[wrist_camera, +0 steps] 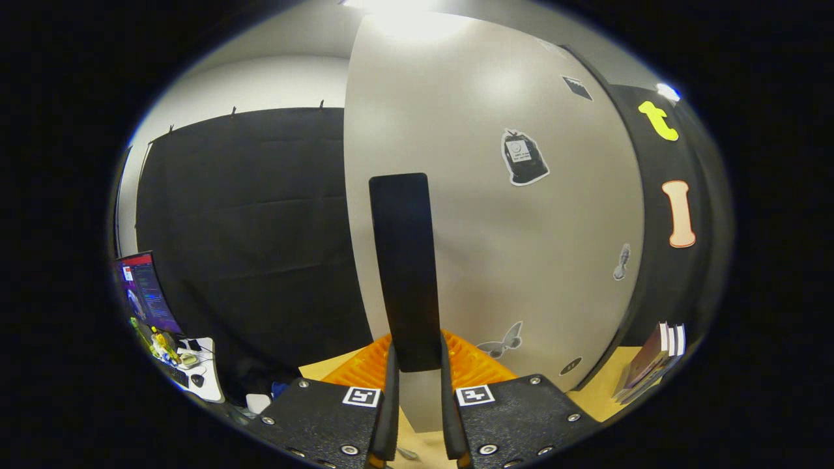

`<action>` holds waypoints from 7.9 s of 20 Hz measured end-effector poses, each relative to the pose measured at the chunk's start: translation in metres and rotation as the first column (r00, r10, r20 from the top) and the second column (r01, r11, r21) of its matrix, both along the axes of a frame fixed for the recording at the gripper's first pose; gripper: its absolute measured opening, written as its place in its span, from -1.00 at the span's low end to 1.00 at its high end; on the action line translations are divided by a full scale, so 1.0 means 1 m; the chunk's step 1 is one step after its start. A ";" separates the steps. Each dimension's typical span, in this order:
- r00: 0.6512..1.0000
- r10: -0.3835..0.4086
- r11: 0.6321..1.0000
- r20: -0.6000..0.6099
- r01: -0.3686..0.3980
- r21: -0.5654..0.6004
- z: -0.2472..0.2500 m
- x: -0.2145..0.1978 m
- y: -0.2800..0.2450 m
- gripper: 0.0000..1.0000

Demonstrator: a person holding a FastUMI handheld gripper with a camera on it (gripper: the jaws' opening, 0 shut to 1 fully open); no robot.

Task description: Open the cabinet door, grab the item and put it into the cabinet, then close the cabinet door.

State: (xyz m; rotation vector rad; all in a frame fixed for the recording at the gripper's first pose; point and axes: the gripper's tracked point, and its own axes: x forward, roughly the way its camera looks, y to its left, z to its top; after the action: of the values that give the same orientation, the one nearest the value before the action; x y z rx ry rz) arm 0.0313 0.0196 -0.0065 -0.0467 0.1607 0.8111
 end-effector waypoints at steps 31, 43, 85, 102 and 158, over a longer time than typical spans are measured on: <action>0.919 -0.394 0.915 0.004 0.391 0.101 -0.003 0.000 -0.081 0.62; 0.650 -0.740 0.668 0.174 0.740 0.078 0.004 -0.026 -0.111 0.77; 0.562 -0.818 0.575 -0.123 0.795 -0.193 -0.440 0.007 0.062 -0.24; 0.654 -0.752 0.659 -0.084 0.744 -0.108 -0.269 0.059 0.063 -0.25; 0.736 -0.677 0.734 -0.024 0.672 -0.096 -0.091 0.408 0.075 0.80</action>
State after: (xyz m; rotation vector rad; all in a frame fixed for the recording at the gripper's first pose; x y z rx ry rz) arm 0.4397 0.0949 -0.0972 -0.0375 0.2463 0.0656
